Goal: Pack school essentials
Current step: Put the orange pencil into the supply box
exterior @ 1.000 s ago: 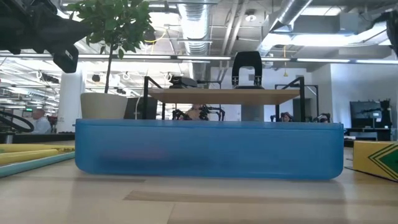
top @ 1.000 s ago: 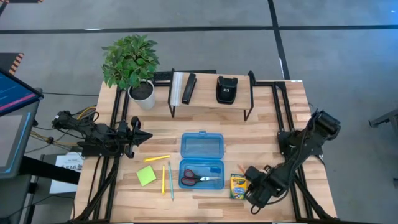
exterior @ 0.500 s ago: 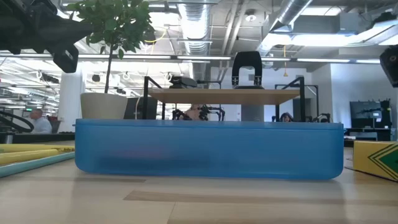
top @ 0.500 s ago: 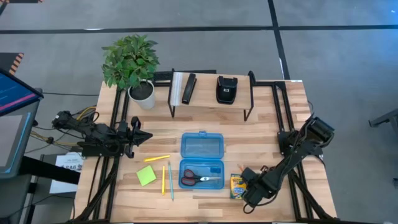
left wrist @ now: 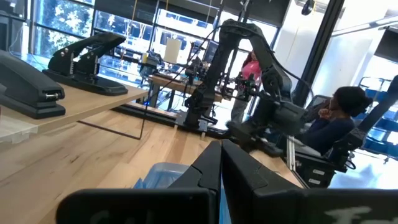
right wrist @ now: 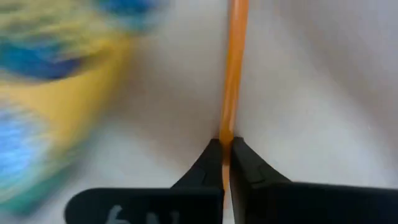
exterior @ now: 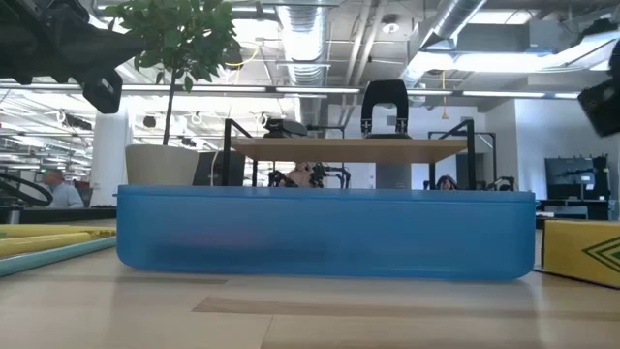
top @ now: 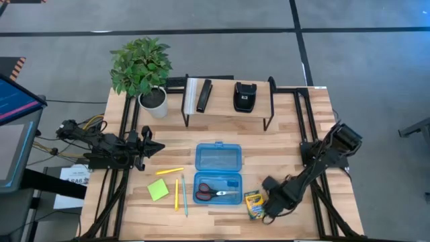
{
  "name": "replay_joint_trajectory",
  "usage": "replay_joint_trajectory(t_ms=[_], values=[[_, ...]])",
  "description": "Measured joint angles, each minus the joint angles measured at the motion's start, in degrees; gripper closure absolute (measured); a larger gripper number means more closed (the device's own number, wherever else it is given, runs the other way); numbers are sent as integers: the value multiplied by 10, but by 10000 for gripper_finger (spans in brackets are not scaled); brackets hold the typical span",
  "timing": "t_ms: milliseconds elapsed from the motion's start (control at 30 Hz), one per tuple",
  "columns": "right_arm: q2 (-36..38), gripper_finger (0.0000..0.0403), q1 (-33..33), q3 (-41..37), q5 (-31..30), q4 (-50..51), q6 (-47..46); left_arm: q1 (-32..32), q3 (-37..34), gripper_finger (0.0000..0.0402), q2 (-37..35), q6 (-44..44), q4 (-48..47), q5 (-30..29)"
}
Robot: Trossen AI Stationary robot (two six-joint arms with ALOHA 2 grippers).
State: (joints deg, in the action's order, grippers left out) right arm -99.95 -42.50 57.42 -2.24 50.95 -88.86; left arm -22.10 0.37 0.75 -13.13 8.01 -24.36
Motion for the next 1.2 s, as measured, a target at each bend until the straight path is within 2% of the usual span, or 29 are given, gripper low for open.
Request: replay_joint_trajectory(t_ms=[200, 367, 467, 633, 733, 867, 1100, 1200], values=[[56, 397, 2, 2, -37, 64, -26, 0, 0, 401, 0, 0, 0, 0], [101, 399, 12, 4, -96, 51, -11, 0, 0, 401, 0, 0, 0, 0], [113, 400, 28, 14, -130, 35, 47, 0, 0, 401, 0, 0, 0, 0], [113, 400, 84, 55, -149, -37, 197, 0, 0, 401, 0, 0, 0, -3], [95, 400, 120, 85, -150, -96, 301, 0, 0, 401, 0, 0, 0, -3], [51, 400, 157, 146, -142, -122, 424, 0, 0, 401, 0, 3, 0, -3], [-69, 400, 180, 274, -99, -111, 611, 0, 0, 401, 0, 3, -6, -1], [-121, 400, 180, 332, -96, -51, 654, 0, 0, 401, 0, 3, -6, -1]])
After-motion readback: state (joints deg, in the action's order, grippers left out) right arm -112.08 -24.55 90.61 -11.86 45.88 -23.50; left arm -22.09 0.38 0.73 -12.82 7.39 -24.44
